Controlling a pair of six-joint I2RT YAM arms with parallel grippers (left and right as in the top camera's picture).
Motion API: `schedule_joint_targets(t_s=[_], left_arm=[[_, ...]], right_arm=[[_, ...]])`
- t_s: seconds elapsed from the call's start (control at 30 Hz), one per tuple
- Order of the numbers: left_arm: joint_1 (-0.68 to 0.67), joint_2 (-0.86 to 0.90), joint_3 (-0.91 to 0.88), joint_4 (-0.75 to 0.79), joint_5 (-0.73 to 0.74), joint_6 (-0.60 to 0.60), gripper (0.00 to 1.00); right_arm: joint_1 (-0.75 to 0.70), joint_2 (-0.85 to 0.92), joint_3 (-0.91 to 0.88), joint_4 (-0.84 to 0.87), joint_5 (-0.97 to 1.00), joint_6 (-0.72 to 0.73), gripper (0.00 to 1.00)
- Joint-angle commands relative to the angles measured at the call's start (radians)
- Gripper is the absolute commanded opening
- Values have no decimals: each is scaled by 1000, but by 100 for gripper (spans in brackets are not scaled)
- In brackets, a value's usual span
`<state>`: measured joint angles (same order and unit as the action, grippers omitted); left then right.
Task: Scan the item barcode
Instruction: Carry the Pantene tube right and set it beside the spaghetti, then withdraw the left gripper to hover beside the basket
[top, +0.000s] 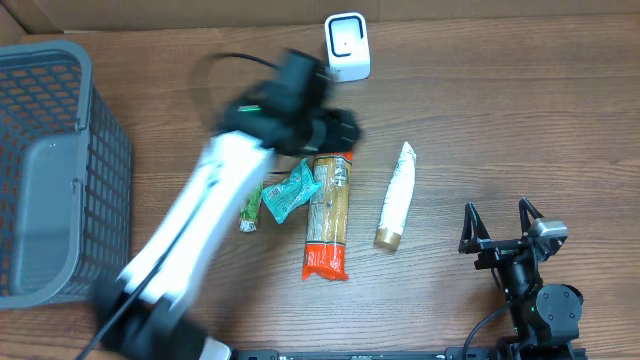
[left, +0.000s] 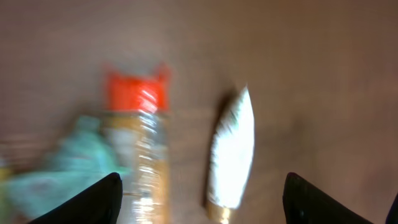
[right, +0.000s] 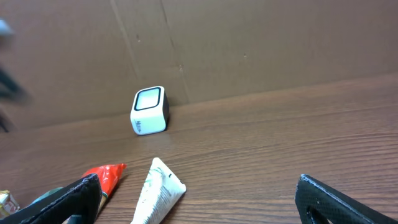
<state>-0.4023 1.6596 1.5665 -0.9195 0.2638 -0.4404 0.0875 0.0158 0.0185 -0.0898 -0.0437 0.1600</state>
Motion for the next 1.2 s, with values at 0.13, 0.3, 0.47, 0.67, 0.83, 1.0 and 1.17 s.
schedule_joint_targets(t_s=[0.13,0.3,0.47,0.67,0.83,1.0,1.17], left_arm=[[227,-273,19,-277,-292,177,72],[269,-356,19,-360,-338,271,73],[269,-425,19,-409,-380,304,73],[269,-539,19,-412,-387,336,76],[269,-557,19,-408,-386,336,100],[269,-537,19,-411,-373,332,100],[269,-498,19,-412,-365,332,100]], right_arm=[[6,-7,-9,6,9,-1,100],[6,-7,-9,6,9,-1,100],[6,-7,-9,6,9,-1,100],[6,-7,-9,6,9,-1,100],[6,-7,-9,6,9,-1,100],[6,-7,-9,6,9,-1,100],[6,-7,-9,6,9,-1,100]])
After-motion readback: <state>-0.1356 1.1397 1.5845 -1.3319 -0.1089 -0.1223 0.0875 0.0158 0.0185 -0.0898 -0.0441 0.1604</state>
